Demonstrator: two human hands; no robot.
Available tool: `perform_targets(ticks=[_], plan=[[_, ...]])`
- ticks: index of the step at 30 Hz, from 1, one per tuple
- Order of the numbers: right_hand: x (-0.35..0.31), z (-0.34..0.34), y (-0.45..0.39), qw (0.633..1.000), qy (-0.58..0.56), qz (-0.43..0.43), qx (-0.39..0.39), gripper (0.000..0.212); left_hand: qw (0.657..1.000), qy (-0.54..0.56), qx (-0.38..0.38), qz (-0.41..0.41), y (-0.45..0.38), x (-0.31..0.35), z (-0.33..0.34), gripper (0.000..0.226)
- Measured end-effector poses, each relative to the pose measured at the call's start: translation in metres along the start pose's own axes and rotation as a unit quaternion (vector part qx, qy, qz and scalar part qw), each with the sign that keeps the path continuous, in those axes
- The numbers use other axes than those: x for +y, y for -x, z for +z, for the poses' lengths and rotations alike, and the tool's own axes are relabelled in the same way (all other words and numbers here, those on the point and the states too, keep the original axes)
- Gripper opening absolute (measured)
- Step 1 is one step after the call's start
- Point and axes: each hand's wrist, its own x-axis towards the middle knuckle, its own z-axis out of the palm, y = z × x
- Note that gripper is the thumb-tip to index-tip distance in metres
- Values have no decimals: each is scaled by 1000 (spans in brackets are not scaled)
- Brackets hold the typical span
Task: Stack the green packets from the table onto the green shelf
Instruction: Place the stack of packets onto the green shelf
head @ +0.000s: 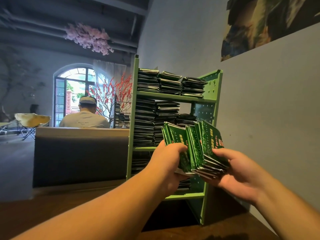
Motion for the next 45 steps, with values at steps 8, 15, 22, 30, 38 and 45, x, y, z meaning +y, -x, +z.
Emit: perform_targets(ticks=[8,15,22,30,38,45], plan=[[-12,-2,-3,996,34,-79,21,41,999,29,-9,-42,0,0,0,32],[-30,2,-24,992,-47,-110,50,26,999,-4,0,-35,2,5,-12,25],[-58,15,-51,986,-33,-141,81,19,999,-28,27,-27,-2,10,-27,24],[-69,28,-65,984,-37,-141,106,21,998,-39,33,-24,-3,13,-39,27],[-52,36,-73,986,5,-121,112,28,998,-51,39,-15,-5,17,-45,23],[-60,41,-71,987,6,-104,125,26,997,-70,36,-11,-1,19,-49,24]])
